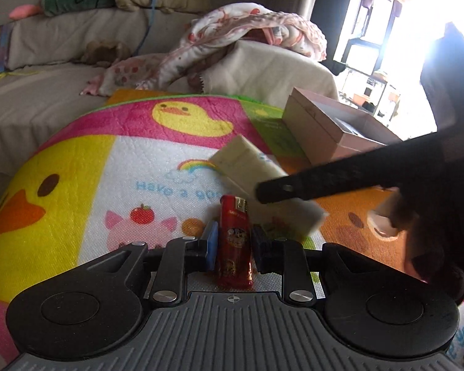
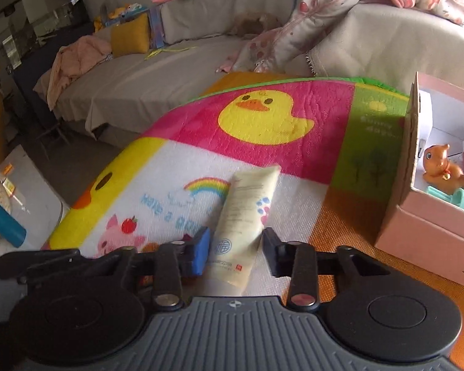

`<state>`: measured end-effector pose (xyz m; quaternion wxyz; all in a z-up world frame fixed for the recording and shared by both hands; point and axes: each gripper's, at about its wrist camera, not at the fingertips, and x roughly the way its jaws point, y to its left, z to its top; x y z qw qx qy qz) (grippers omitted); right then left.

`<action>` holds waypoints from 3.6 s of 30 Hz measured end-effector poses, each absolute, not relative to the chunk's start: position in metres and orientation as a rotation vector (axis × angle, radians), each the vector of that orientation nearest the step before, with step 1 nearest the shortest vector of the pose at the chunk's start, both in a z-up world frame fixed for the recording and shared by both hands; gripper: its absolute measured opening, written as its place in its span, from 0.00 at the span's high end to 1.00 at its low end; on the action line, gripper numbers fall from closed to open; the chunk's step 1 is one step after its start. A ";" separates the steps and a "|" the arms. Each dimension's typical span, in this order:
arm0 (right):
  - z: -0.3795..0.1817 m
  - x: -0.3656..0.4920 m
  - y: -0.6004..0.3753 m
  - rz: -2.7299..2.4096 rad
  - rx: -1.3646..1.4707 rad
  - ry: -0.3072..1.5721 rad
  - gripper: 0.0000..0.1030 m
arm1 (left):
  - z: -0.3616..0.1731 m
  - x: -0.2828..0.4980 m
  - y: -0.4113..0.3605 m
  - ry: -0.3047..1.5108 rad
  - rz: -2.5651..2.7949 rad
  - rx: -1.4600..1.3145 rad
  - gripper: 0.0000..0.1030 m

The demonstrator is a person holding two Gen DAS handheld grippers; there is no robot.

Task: Organize rigid objects
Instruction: 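Grasp the red lighter with the left gripper while the right gripper grasps the cream squeeze tube, then hold the lighter and cream tube above the mat with both grippers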

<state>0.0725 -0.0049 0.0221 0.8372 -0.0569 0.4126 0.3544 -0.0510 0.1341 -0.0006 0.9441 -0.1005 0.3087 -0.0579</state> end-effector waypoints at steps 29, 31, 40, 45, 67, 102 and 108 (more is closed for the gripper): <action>0.012 -0.023 -0.200 0.315 -0.081 0.748 0.61 | 0.000 -0.039 0.000 0.693 -0.443 0.080 0.60; 0.009 -0.027 -0.199 0.315 -0.088 0.720 0.58 | 0.000 -0.038 -0.002 0.698 -0.422 0.067 0.61; 0.005 -0.030 -0.194 0.298 -0.116 0.678 0.50 | -0.001 -0.033 -0.002 0.678 -0.379 0.043 0.74; 0.004 -0.029 -0.194 0.297 -0.113 0.676 0.50 | -0.001 -0.033 -0.001 0.676 -0.380 0.036 0.74; 0.003 -0.033 -0.193 0.326 -0.114 0.660 0.63 | 0.000 -0.054 -0.003 0.672 -0.415 0.027 0.74; 0.007 -0.022 -0.214 0.302 -0.108 0.705 0.58 | -0.001 -0.049 0.008 0.707 -0.436 -0.037 0.74; 0.005 -0.023 -0.210 0.294 -0.118 0.685 0.58 | -0.001 -0.052 0.006 0.701 -0.430 -0.028 0.74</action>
